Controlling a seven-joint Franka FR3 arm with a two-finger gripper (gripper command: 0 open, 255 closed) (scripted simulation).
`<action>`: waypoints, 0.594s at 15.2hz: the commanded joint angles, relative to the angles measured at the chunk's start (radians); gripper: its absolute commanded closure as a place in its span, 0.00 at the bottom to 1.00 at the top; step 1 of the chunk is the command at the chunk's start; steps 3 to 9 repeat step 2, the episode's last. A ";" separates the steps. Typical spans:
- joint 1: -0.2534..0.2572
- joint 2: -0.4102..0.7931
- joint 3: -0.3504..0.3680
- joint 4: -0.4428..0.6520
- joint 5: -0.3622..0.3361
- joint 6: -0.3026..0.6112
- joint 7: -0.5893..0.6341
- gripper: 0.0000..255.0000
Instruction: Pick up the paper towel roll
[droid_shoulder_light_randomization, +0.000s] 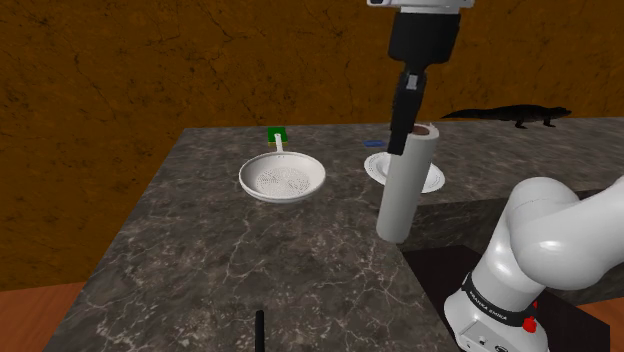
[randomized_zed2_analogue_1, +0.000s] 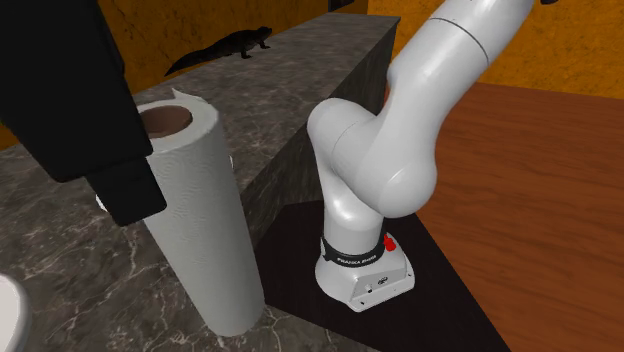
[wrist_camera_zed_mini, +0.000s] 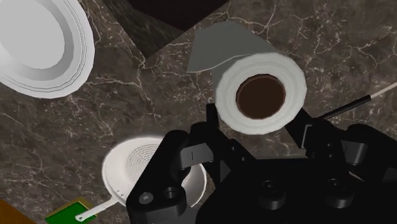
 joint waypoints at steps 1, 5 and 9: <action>-0.002 0.007 -0.003 0.020 -0.003 -0.014 -0.001 1.00; -0.002 0.007 -0.003 0.020 -0.003 -0.014 -0.001 1.00; -0.002 0.007 -0.003 0.020 -0.003 -0.014 -0.001 1.00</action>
